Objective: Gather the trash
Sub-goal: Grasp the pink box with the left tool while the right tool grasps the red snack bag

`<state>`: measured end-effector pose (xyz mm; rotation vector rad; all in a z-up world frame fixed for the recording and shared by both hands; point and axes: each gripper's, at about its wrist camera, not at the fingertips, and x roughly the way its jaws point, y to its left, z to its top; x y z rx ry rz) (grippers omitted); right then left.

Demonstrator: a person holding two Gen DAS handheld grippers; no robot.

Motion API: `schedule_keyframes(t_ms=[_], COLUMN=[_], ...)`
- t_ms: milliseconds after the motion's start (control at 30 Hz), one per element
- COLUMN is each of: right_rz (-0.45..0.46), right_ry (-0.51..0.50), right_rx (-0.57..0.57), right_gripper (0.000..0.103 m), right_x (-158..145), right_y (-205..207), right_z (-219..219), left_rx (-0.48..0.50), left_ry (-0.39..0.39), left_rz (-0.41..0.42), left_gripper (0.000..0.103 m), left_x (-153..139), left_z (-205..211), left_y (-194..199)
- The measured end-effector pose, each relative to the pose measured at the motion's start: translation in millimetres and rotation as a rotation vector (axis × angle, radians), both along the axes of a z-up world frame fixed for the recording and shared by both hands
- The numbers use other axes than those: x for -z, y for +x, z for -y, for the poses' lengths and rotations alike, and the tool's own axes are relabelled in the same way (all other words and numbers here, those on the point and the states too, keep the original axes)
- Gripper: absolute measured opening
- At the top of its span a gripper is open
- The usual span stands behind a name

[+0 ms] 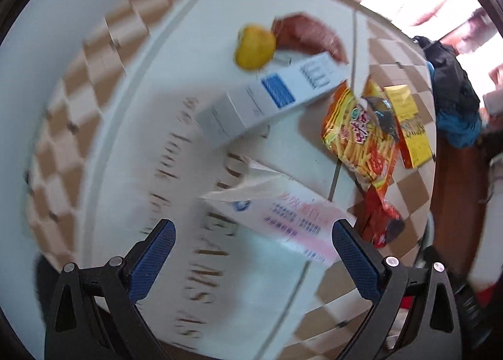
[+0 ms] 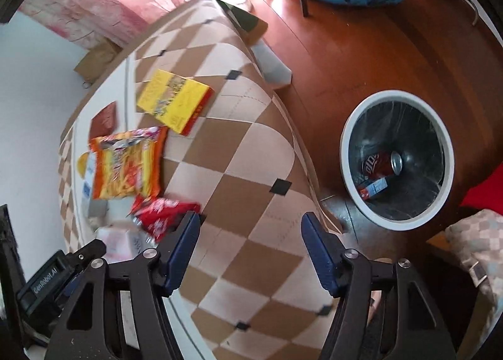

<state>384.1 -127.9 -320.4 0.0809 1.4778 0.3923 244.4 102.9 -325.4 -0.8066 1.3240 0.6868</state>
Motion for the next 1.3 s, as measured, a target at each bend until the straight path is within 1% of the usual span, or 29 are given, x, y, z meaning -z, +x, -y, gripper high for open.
schedule_keyframes(t_ms=[100, 133, 167, 200, 233, 267, 333, 367, 433, 500, 567, 600, 633, 700, 767, 800, 833, 867, 900, 933, 967, 1033, 1067, 1100, 1133, 1300], right_rz=[-0.016, -0.019, -0.019, -0.018, -0.014, -0.012, -0.017, -0.019, -0.023, -0.033, -0.030, -0.028, -0.029, -0.041, -0.050, -0.048, -0.045, -0.039, -0.033, -0.021, -0.008, 0.005, 0.012, 0.022, 0.026, 0.074], right_ry=[0.004, 0.006, 0.012, 0.018, 0.025, 0.037, 0.069, 0.092, 0.131, 0.155, 0.154, 0.152, 0.146, 0.139, 0.121, 0.102, 0.092, 0.078, 0.070, 0.063, 0.048, 0.041, 0.033, 0.026, 0.026, 0.021], right_rx=[0.024, 0.025, 0.023, 0.017, 0.009, 0.000, -0.011, -0.018, -0.033, -0.068, -0.108, -0.125, -0.137, -0.152, -0.166, -0.172, -0.176, -0.177, -0.178, -0.180, -0.187, -0.202, -0.210, -0.219, -0.226, -0.254], right_gripper=[0.069, 0.069, 0.069, 0.069, 0.069, 0.069, 0.069, 0.069, 0.069, 0.069, 0.069, 0.069, 0.069, 0.069, 0.069, 0.069, 0.069, 0.069, 0.066, 0.058, 0.057, 0.053, 0.052, 0.048, 0.041, 0.037], right_x=[8.5, 9.3, 8.9, 7.3, 5.2, 2.9, -2.9, -5.5, -10.2, -11.1, -9.7, -7.8, -5.0, 2.0, 9.1, 12.4, 14.5, 16.2, 16.8, 16.6, 15.9, 15.9, 15.7, 14.9, 14.2, 2.4], right_y=[6.1, 6.8, 6.8, 7.5, 7.5, 6.7, 5.0, 3.0, -2.1, -8.6, -14.6, -17.1, -19.1, -21.9, -24.3, -25.5, -25.9, -26.0, -26.3, -26.3, -27.1, -28.1, -28.8, -29.6, -30.7, -37.3], right_z=[-1.0, -1.2, -1.2, -1.4, -2.6, -4.4, -6.0, -8.9, -17.7, -32.1, -47.8, -56.2, -63.0, -73.1, -82.7, -87.3, -90.2, -92.2, -92.4, -93.4, -95.2, -97.3, -98.9, -100.3, -101.1, -98.1], left_rx=[-0.089, -0.121, -0.157, -0.185, -0.204, -0.202, -0.147, -0.097, 0.027, 0.189, 0.316, 0.356, 0.397, 0.414, 0.405, 0.398, 0.386, 0.368, 0.359, 0.356, 0.353, 0.355, 0.358, 0.355, 0.355, 0.356], left_ry=[-0.134, -0.167, -0.191, -0.196, -0.185, -0.168, -0.134, -0.105, -0.022, 0.102, 0.211, 0.246, 0.264, 0.252, 0.242, 0.240, 0.242, 0.243, 0.245, 0.237, 0.228, 0.264, 0.270, 0.273, 0.283, 0.342], left_rz=[0.030, 0.034, 0.043, 0.045, 0.058, 0.073, 0.072, 0.061, 0.035, -0.010, -0.061, -0.075, -0.084, -0.084, -0.088, -0.090, -0.098, -0.081, -0.077, -0.062, -0.052, -0.059, -0.056, -0.052, -0.049, -0.015], left_gripper=[0.101, 0.100, 0.090, 0.085, 0.074, 0.064, 0.057, 0.055, 0.054, 0.053, 0.052, 0.052, 0.052, 0.056, 0.054, 0.052, 0.053, 0.052, 0.052, 0.047, 0.043, 0.043, 0.043, 0.043, 0.043, 0.043], left_x=[22.5, 29.3, 34.7, 37.1, 35.0, 32.0, 28.0, 25.6, 20.1, 13.9, 10.5, 9.8, 11.5, 15.3, 21.4, 23.9, 28.1, 27.7, 27.1, 27.2, 27.5, 25.9, 24.5, 23.3, 21.6, -1.8], left_z=[-7.4, -9.4, -11.3, -12.4, -12.7, -12.3, -8.9, -5.8, 1.0, 11.1, 19.0, 20.5, 20.8, 18.0, 12.8, 3.0, 0.5, -2.3, -3.5, -3.7, -3.9, -8.8, -7.4, -6.3, -6.0, 6.5], left_y=[7.4, 8.4, 7.6, 5.8, 3.8, 2.1, 0.2, -0.2, -1.4, -1.6, -3.3, -4.7, -6.6, -8.9, -7.9, -6.0, -6.5, -7.6, -5.3, -6.8, -7.5, -9.9, -10.1, -11.3, -12.5, -22.1])
